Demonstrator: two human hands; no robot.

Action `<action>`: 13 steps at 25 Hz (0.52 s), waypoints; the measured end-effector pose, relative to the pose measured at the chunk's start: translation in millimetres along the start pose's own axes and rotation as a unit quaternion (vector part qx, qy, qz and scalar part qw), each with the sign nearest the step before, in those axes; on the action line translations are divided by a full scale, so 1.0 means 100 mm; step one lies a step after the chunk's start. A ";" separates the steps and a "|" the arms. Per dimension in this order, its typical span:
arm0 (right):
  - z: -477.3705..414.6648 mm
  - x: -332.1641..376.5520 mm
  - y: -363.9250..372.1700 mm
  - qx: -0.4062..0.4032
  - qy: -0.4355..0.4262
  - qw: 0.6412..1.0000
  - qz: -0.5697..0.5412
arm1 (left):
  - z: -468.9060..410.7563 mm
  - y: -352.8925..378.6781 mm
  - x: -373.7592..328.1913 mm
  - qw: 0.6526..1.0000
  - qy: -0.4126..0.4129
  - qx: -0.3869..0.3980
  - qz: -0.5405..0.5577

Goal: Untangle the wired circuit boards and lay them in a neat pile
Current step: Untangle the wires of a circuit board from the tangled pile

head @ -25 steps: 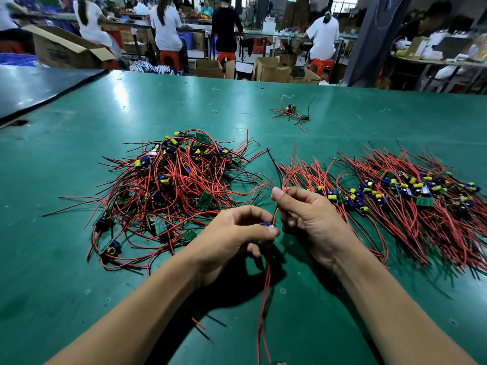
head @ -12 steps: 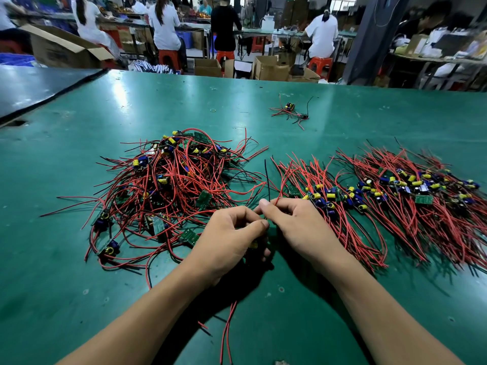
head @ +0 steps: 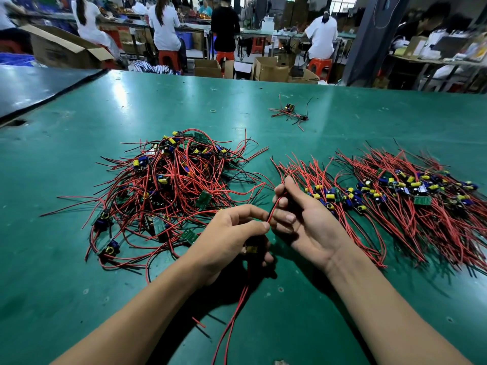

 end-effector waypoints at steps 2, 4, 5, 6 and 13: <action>0.00 0.01 0.00 -0.005 -0.027 0.998 0.048 | 0.01 0.00 0.00 1.000 0.001 0.000 0.006; 0.01 -0.01 0.00 0.000 -0.041 0.994 0.102 | 0.02 0.01 -0.01 1.000 0.013 -0.001 0.019; 0.03 -0.04 0.01 0.015 -0.032 0.992 0.121 | 0.02 0.02 -0.01 1.000 0.020 -0.002 0.024; 0.04 -0.09 0.03 0.037 -0.014 0.990 0.133 | 0.02 0.02 -0.01 0.999 0.026 -0.005 0.027; 0.02 0.01 -0.05 -0.030 -0.131 0.971 0.196 | 0.00 0.03 -0.02 0.999 0.027 -0.005 0.029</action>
Point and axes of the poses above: each hand's wrist, its own z-axis away from the middle knuckle, its own y-axis out of the palm, x = y × z, the point moved 6 cm from there along -z, towards the middle knuckle, and after that the axes turned 3 degrees about z, right-handed, at the moved point
